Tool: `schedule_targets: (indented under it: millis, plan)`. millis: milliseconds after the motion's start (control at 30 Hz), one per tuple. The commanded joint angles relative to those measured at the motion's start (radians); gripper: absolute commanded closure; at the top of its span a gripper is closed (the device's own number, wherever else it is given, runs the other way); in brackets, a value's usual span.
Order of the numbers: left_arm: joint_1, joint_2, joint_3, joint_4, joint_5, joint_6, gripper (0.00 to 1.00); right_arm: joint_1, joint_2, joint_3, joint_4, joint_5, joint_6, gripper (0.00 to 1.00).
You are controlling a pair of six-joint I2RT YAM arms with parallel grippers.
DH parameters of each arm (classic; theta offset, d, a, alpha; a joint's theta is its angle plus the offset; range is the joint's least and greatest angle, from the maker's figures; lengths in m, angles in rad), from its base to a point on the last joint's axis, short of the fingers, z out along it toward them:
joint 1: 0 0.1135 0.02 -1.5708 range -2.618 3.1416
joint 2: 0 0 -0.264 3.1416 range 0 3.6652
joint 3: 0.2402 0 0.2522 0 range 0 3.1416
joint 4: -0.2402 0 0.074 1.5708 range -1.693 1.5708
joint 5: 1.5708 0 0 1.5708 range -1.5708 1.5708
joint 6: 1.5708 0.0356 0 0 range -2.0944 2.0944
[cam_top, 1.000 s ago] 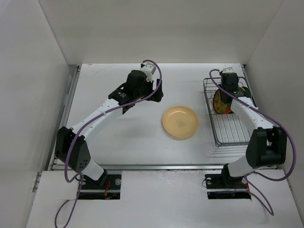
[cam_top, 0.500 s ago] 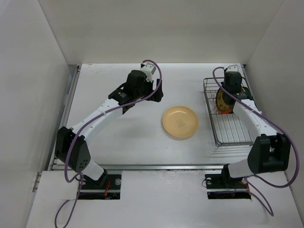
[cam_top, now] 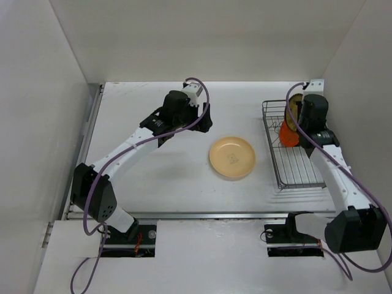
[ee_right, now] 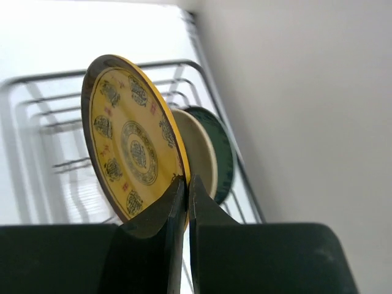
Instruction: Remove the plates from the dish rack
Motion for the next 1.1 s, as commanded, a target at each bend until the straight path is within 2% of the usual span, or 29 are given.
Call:
schedule_targets:
  millis: [0, 33, 67, 167, 400, 800, 967, 1067]
  plan:
    - [-0.002, -0.024, -0.012, 0.062, 0.113, 0.015, 0.17, -0.004, -0.107, 0.006, 0.031, -0.219, 0.032, 1.0]
    - [-0.002, -0.024, -0.022, 0.071, 0.144, 0.015, 0.17, -0.004, -0.119, 0.018, 0.007, -0.298, 0.046, 1.0]
    - [-0.002, -0.024, -0.022, 0.071, 0.197, 0.024, 0.17, -0.004, -0.13, 0.018, -0.013, -0.446, 0.046, 1.0]
    - [-0.002, -0.024, -0.032, 0.099, 0.3, 0.035, 0.17, 0.022, -0.149, 0.039, -0.081, -0.678, 0.046, 1.0]
    - [-0.002, -0.024, -0.051, 0.143, 0.441, 0.058, 0.19, 0.063, -0.13, 0.07, -0.183, -0.993, 0.026, 1.0]
    - [-0.002, 0.017, -0.042, 0.143, 0.59, 0.088, 0.31, 0.104, -0.109, 0.089, -0.257, -1.246, -0.036, 1.0]
    - [-0.002, 0.027, -0.032, 0.133, 0.616, 0.099, 0.44, 0.104, -0.109, 0.089, -0.257, -1.315, -0.046, 1.0]
    - [-0.002, 0.036, -0.022, 0.124, 0.626, 0.108, 0.64, 0.104, -0.1, 0.089, -0.257, -1.367, -0.046, 1.0]
